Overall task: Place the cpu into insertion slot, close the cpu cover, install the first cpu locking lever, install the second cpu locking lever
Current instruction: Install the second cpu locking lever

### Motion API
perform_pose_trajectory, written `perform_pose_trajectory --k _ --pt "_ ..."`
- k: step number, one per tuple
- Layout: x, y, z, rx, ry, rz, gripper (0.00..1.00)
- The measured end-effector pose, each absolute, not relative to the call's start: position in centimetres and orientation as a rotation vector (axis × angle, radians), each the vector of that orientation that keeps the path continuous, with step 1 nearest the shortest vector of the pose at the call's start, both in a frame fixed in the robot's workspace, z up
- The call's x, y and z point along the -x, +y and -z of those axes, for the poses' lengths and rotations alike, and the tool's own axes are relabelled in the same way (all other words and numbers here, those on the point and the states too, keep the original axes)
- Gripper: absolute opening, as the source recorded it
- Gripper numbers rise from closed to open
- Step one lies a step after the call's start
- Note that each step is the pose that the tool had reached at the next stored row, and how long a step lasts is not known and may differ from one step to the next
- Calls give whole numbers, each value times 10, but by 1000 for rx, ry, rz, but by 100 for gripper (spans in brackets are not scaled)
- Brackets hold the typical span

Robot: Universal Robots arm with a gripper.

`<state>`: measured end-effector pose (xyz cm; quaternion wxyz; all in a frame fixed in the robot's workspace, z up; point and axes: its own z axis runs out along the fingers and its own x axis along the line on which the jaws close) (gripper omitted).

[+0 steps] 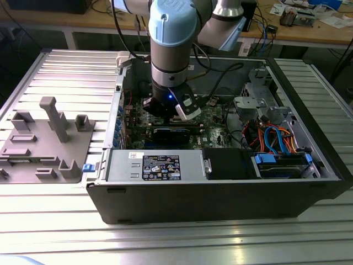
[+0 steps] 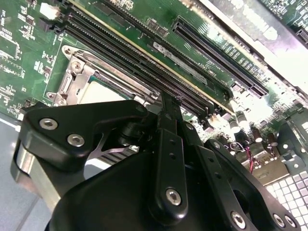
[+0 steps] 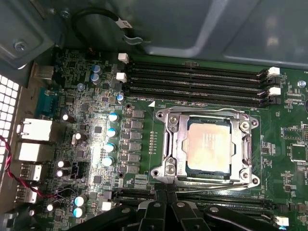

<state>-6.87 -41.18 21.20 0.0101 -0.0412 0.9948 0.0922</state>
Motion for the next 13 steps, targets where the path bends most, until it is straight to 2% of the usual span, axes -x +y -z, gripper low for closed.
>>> perform_pose_trajectory --k 13 --pt "71 -412 -205 105 3101 -319 11"
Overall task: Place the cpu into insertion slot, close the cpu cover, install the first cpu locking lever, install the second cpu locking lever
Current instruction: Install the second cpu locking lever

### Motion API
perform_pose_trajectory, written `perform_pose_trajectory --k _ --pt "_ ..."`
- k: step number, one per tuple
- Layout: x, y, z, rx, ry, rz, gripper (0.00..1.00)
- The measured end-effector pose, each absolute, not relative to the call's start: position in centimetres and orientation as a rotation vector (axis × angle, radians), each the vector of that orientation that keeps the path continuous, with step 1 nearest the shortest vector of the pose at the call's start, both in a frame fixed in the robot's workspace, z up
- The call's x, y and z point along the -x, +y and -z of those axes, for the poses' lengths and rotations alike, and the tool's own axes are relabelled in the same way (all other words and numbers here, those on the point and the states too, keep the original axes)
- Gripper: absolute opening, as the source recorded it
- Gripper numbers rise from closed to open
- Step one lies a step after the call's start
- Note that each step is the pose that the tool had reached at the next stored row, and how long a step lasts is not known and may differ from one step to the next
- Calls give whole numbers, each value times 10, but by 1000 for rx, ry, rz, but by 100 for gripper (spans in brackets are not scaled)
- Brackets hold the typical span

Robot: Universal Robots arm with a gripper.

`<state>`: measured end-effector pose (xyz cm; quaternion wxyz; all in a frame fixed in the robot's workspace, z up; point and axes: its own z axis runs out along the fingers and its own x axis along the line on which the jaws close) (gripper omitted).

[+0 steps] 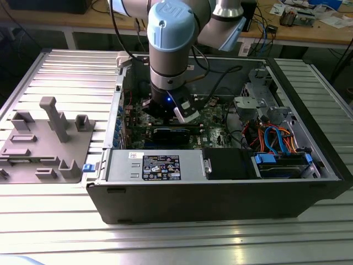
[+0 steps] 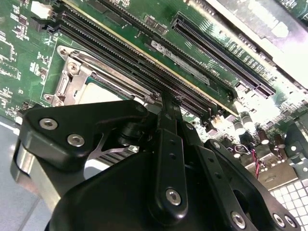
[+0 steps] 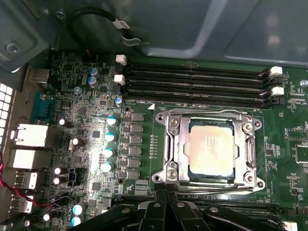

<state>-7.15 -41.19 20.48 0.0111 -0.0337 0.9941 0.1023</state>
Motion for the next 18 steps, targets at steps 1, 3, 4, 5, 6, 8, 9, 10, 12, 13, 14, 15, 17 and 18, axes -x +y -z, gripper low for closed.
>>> perform_pose_trajectory --k 1,3,4,5,6,8,9,10,12,13,14,15,17,18 --pt "72 -412 -205 105 3101 -322 11" --pt "73 -412 -204 105 3100 -330 11" --pt "73 -412 -203 105 3099 -337 11" --pt "74 -412 -202 104 3098 -347 11" --pt "74 -412 -202 104 3096 -360 11" --pt "74 -412 -202 104 3095 -365 11" --pt "74 -412 -202 104 3095 -365 11" --pt "74 -412 -201 104 3095 -366 11" --pt "74 -412 -199 104 3095 -366 11" --pt "74 -411 -198 104 3094 -368 11" --pt "74 -411 -197 104 3095 -368 11" --pt "74 -411 -197 104 3095 -369 11" --pt "74 -411 -197 104 3095 -370 11" --pt "74 -411 -197 104 3094 -370 11"
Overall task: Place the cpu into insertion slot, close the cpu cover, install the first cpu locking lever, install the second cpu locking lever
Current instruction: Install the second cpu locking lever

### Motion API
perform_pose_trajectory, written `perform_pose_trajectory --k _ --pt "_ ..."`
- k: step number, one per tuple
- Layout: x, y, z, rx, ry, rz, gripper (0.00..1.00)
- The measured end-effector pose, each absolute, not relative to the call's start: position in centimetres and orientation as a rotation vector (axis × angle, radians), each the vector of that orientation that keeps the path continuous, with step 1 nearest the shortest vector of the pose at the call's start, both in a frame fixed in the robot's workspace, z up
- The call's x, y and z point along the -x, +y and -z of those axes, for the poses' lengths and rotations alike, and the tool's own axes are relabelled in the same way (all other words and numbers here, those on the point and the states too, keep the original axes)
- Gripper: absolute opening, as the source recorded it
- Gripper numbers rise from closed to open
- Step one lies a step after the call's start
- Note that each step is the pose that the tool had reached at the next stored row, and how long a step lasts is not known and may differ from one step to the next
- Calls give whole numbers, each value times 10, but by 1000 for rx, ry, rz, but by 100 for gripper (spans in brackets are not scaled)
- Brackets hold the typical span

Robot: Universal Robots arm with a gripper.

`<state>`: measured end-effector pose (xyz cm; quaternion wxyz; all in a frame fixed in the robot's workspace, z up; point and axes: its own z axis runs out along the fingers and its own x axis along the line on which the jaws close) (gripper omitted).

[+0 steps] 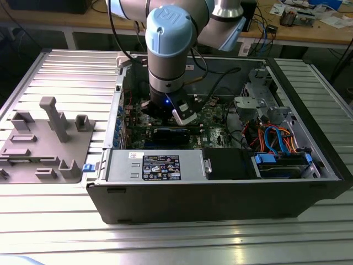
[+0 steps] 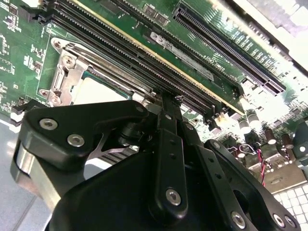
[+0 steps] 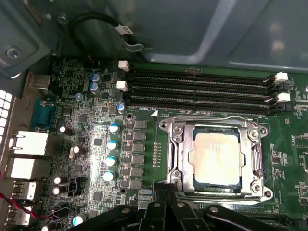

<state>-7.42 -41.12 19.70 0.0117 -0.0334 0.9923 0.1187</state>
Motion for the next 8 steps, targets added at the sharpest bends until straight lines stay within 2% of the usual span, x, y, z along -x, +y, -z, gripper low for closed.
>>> perform_pose_trajectory --k 8 --pt "77 -411 -199 104 3095 -367 11"
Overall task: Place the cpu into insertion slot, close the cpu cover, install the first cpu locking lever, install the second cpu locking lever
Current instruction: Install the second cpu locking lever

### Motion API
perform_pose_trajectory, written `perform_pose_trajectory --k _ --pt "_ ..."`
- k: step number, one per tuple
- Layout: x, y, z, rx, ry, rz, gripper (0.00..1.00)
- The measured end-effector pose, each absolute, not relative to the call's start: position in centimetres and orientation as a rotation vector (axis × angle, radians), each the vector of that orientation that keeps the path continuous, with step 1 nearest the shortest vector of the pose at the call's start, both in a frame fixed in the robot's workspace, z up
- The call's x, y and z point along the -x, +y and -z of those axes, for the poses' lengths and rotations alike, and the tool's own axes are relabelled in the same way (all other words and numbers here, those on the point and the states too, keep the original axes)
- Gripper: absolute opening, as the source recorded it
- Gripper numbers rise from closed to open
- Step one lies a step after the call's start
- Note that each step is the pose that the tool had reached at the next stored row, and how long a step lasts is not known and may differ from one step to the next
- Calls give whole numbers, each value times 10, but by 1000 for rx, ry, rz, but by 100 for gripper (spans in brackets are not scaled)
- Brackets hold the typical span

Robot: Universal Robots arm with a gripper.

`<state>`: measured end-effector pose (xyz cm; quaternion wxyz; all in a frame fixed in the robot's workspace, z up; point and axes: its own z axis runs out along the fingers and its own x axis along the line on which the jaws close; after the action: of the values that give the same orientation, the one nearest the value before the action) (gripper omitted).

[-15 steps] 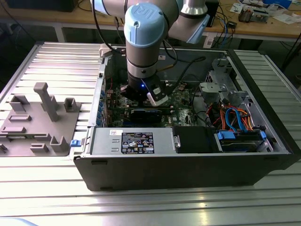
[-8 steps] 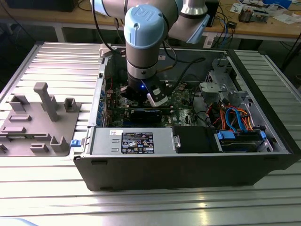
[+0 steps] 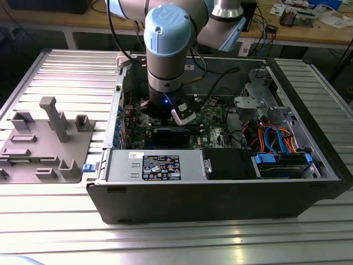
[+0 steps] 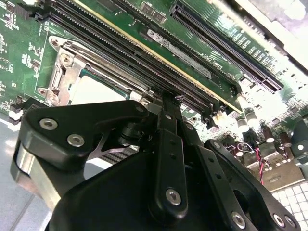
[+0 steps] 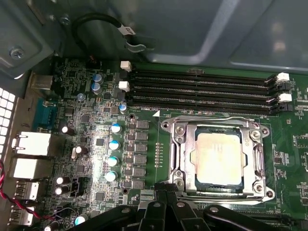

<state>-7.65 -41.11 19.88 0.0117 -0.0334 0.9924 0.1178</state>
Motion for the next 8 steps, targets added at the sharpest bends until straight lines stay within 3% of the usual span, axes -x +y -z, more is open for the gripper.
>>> perform_pose_trajectory --k 8 --pt "78 -409 -195 104 3095 -365 11"
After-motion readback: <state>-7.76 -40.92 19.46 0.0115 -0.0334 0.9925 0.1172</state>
